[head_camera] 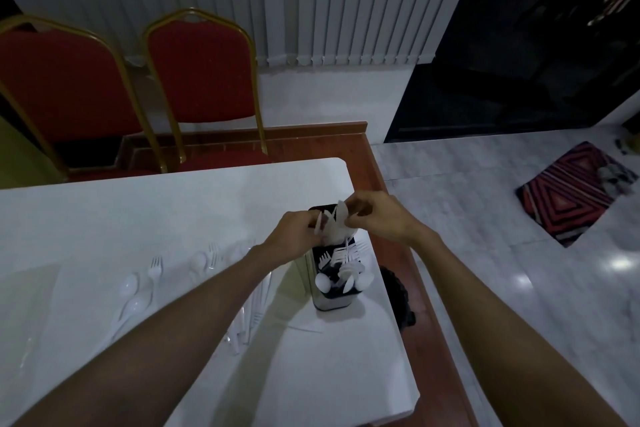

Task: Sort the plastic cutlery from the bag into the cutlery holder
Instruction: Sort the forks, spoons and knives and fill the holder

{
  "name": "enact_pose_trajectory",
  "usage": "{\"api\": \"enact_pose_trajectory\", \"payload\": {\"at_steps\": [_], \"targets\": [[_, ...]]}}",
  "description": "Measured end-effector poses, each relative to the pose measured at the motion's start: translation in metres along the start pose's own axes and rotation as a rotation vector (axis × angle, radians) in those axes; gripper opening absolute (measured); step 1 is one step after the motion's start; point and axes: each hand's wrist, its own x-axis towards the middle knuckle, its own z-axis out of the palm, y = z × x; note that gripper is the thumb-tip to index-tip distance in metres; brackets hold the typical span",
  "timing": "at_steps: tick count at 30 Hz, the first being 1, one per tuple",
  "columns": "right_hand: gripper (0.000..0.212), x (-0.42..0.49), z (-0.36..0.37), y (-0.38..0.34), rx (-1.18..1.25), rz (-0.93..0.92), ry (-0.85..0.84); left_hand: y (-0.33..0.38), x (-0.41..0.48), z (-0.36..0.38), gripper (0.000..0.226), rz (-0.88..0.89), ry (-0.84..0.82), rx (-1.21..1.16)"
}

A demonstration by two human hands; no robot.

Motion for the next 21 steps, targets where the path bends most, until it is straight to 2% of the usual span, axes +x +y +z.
{"api": "enact_pose_trajectory", "payload": {"at_steps": [2,7,10,14,16,18,21], "targets": [[0.022,-0.003,0.004,-0.001,0.046,-0.006,-0.015,-0.003,-0.003,-0.002,0.042,0.040,0.003,-0.019],[0.025,-0.009,0.017,-0.003,0.137,-0.020,0.038,-0.011,-0.011,-0.002,0.057,0.068,-0.006,-0.048],[0.020,-0.011,0.022,-0.010,0.191,-0.074,0.129,-0.015,-0.015,-0.001,0.056,0.085,0.029,-0.078],[0.019,-0.009,0.038,0.000,-0.065,-0.118,0.252,-0.019,-0.022,-0.004,0.060,0.115,0.057,-0.123],[0.017,-0.008,0.047,0.005,-0.053,-0.067,0.310,-0.026,-0.027,-0.007,0.062,0.128,0.080,-0.107],[0.016,-0.009,0.052,-0.001,-0.035,-0.056,0.433,-0.037,-0.033,-0.014,0.060,0.143,0.120,-0.061],[0.017,-0.014,0.059,-0.032,-0.024,-0.175,0.601,-0.060,-0.046,-0.029,0.048,0.135,0.205,-0.041]]}}
